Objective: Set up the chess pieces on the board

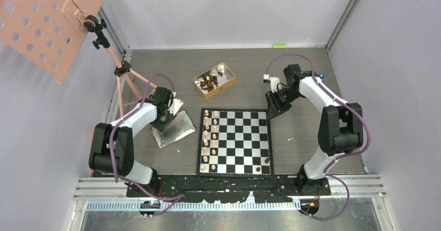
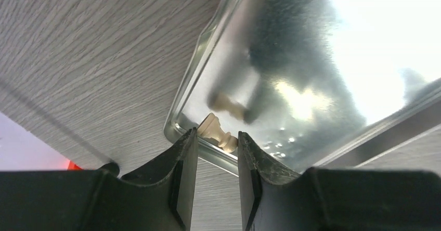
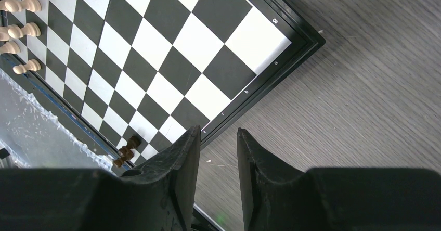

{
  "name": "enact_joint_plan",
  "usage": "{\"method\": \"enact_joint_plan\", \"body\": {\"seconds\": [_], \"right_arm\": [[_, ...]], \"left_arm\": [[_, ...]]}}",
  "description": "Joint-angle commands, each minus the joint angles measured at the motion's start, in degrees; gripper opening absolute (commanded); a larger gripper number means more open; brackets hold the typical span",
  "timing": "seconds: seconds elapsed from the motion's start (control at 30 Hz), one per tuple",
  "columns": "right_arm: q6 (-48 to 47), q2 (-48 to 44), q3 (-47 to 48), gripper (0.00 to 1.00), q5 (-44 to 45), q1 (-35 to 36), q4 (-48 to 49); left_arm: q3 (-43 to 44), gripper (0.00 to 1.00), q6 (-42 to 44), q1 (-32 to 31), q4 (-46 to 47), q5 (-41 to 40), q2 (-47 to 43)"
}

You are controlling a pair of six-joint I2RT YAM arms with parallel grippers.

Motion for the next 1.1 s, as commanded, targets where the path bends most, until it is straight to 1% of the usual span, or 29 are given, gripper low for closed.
{"method": "enact_joint_plan", "body": {"seconds": [0.0,0.07,0.17,0.27,0.37,0.43,0.53,0.6,0.8,0.93,1.07], "right_arm": [[-0.92,0.36,2.17,0.38,-1.27,-0.04,-0.39],[-0.87,0.39,2.18,0.38,-1.31,-0.02,-0.42],[-0.88,0.35,2.15,0.38,-1.39,-0.02,-0.47],[-0.84,0.27,2.2,0.38,-1.4,-0.02,-0.46],[-0.83,0.14,2.25,0.38,-1.4,-0.02,-0.45],[-0.83,0.04,2.34,0.38,-1.32,-0.02,-0.42],[-0.76,-0.24,2.35,0.38,-1.24,-0.02,-0.54],[-0.75,-0.48,2.4,0.38,-1.25,-0.02,-0.48],[-0.66,-0.92,2.47,0.38,-0.91,-0.02,-0.47],[-0.66,-1.24,2.41,0.38,-0.75,-0.01,-0.41],[-0.66,-1.47,2.34,0.38,-0.62,-0.02,-0.41]], "left_arm": [[3.14,0.26,0.7,0.24,-3.52,6.97,-2.78],[4.16,0.26,0.73,0.24,-5.28,9.56,-3.2],[6.19,0.26,0.75,0.24,-8.97,16.04,-4.45],[9.49,0.26,1.54,0.24,-15.33,24.5,-6.23],[14.34,0.26,2.96,0.16,-23.15,34.85,-6.47],[18.05,0.27,3.85,-0.24,-28.03,40.38,-5.52],[23.55,0.26,4.34,-2.41,-32.89,45.61,-3.14],[25.99,0.26,3.76,-5.64,-34.07,47.56,-1.72],[32.4,0.27,1.83,-18.64,-34.87,48.04,4.35],[37.19,0.28,0.86,-27.21,-35.39,48.84,10.62],[41.87,0.28,1.89,-33.85,-37.79,49.86,18.3]]}}
